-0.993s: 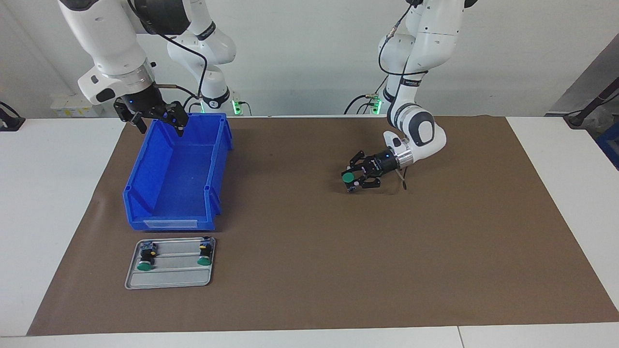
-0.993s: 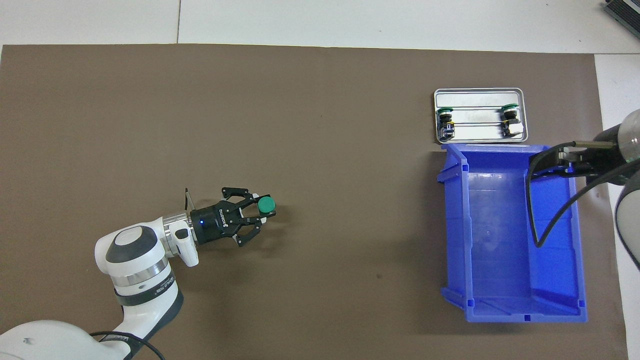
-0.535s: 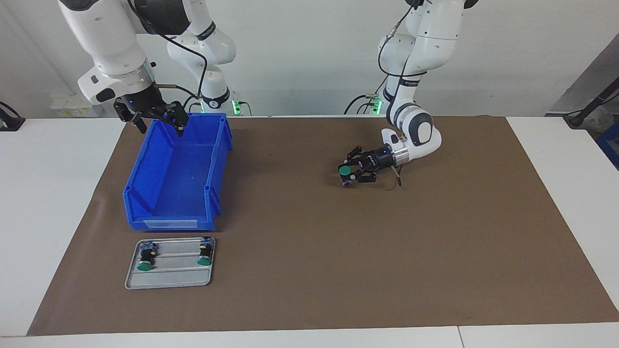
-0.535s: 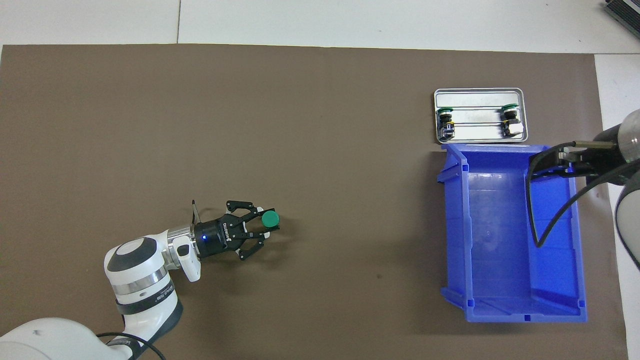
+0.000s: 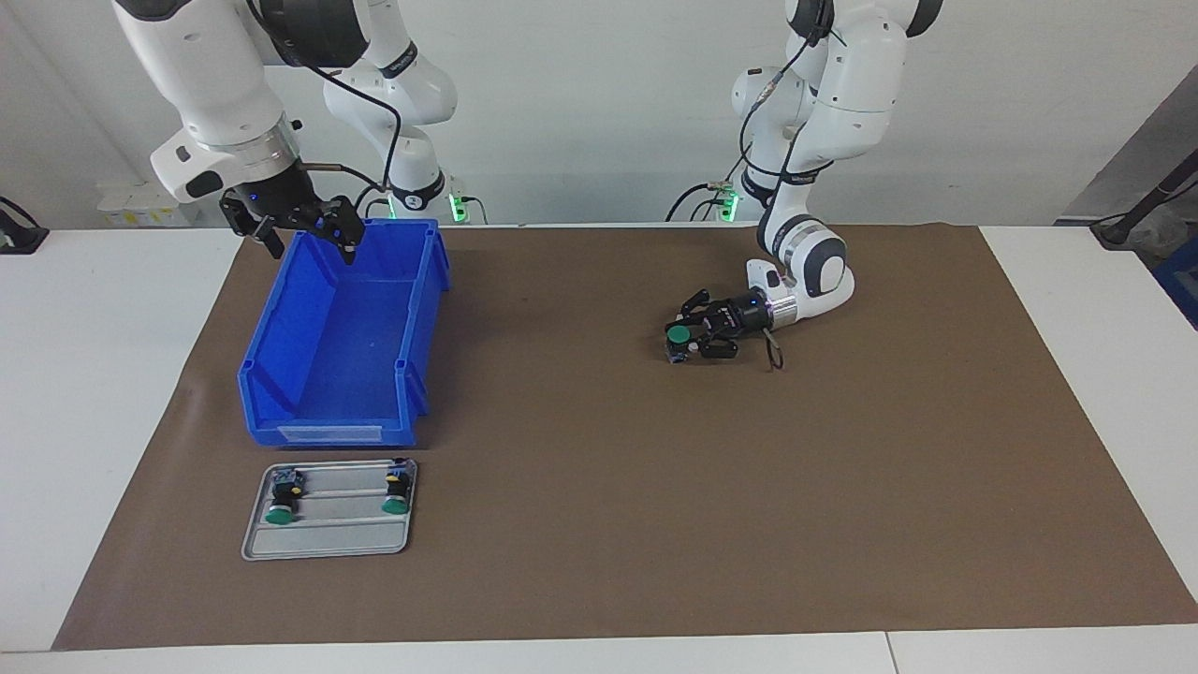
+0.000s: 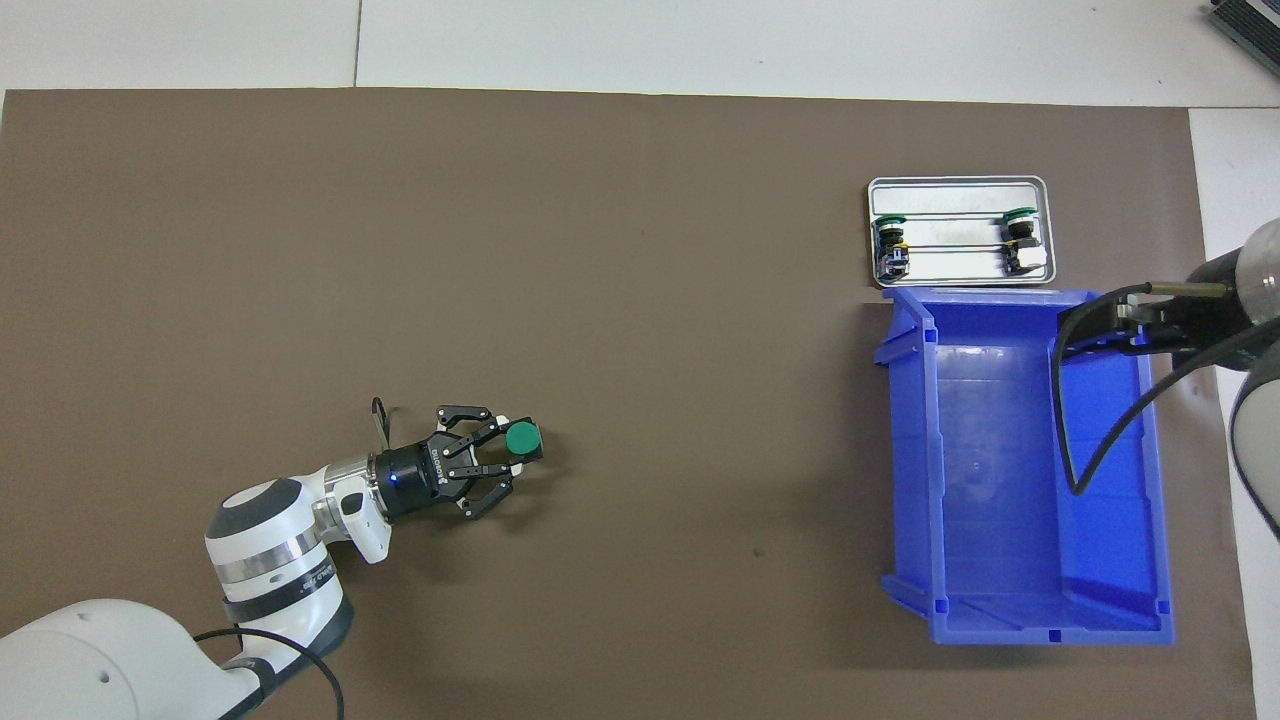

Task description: Place and press button with both arms

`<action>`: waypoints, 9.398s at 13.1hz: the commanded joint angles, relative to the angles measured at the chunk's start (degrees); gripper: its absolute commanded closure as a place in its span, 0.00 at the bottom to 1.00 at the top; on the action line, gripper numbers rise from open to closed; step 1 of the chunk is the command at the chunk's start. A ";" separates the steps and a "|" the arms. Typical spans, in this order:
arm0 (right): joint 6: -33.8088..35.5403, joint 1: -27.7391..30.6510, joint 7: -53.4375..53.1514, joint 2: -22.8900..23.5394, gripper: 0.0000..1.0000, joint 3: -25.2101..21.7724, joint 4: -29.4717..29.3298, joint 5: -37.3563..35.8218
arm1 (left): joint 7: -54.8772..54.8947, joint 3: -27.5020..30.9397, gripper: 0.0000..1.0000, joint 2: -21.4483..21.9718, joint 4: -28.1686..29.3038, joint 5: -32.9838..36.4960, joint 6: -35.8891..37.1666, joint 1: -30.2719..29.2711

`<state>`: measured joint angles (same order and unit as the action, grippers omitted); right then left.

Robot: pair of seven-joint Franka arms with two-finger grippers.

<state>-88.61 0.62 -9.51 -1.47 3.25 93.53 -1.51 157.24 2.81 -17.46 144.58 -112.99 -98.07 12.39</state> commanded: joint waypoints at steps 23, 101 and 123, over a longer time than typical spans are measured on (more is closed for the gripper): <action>-0.95 0.43 1.16 -1.43 0.00 0.26 1.74 0.64 | 0.46 0.26 0.01 0.76 0.89 18.56 -1.07 -14.48; -4.19 -3.78 -1.65 -1.43 0.00 0.88 2.18 0.64 | -179.13 -0.18 1.00 15.09 -21.86 102.79 -31.07 21.01; -30.20 -38.32 -39.53 21.14 0.01 0.79 -1.86 0.46 | -159.44 0.18 0.05 18.78 -47.03 112.90 6.57 -4.75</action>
<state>-116.72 -35.82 -46.35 16.19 4.10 93.60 0.59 -2.57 3.50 0.93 97.83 -1.09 -91.69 7.70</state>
